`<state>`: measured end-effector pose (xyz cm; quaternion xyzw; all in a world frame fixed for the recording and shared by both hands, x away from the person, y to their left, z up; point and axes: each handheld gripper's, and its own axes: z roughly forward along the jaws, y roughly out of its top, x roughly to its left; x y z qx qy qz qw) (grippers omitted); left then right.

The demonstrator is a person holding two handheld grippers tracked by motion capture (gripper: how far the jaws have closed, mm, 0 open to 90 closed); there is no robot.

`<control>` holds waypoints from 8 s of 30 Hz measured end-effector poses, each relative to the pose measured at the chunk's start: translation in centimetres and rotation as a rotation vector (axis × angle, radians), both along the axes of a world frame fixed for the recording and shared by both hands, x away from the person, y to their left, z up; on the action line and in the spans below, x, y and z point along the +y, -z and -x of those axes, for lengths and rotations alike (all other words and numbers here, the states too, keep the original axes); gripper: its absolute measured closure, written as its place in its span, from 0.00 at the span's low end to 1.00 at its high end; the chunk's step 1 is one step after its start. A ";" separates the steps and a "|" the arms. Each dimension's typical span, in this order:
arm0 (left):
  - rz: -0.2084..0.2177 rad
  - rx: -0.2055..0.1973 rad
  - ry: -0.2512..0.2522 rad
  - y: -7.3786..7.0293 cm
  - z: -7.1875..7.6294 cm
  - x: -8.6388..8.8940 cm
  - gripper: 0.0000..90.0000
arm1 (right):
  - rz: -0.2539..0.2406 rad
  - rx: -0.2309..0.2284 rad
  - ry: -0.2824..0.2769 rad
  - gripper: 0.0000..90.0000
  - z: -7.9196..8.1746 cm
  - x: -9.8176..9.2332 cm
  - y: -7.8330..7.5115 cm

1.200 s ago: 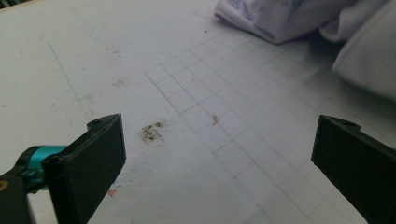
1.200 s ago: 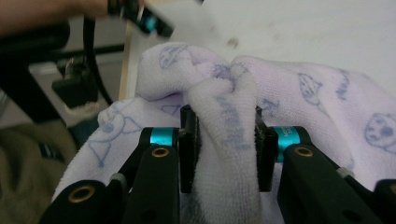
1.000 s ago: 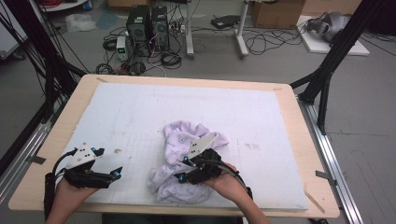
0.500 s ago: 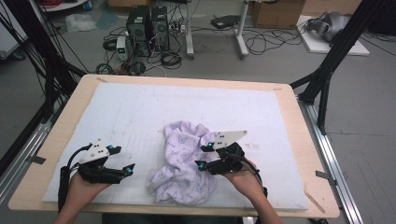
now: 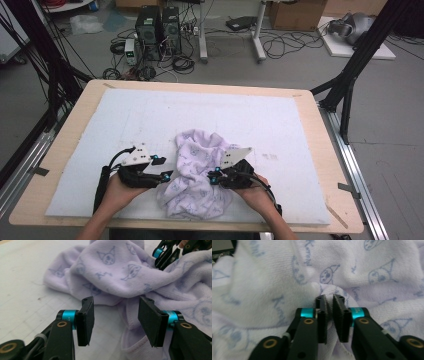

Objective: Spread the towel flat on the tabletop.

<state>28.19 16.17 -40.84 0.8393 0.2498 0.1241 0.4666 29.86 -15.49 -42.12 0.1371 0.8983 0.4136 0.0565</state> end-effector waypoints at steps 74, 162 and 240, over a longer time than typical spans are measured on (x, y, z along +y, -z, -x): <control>-0.079 -0.024 0.091 -1.0 5.1 1.7 0.85 | -0.050 0.028 -0.074 0.85 4.2 -2.1 -2.1; -0.130 0.115 -0.160 2.4 -4.9 3.2 0.51 | -0.022 0.103 0.274 0.61 -5.6 -5.1 0.7; -0.038 -0.048 -0.351 -8.0 -14.7 4.3 0.59 | -0.038 -0.073 0.401 0.70 -15.4 -4.6 -10.0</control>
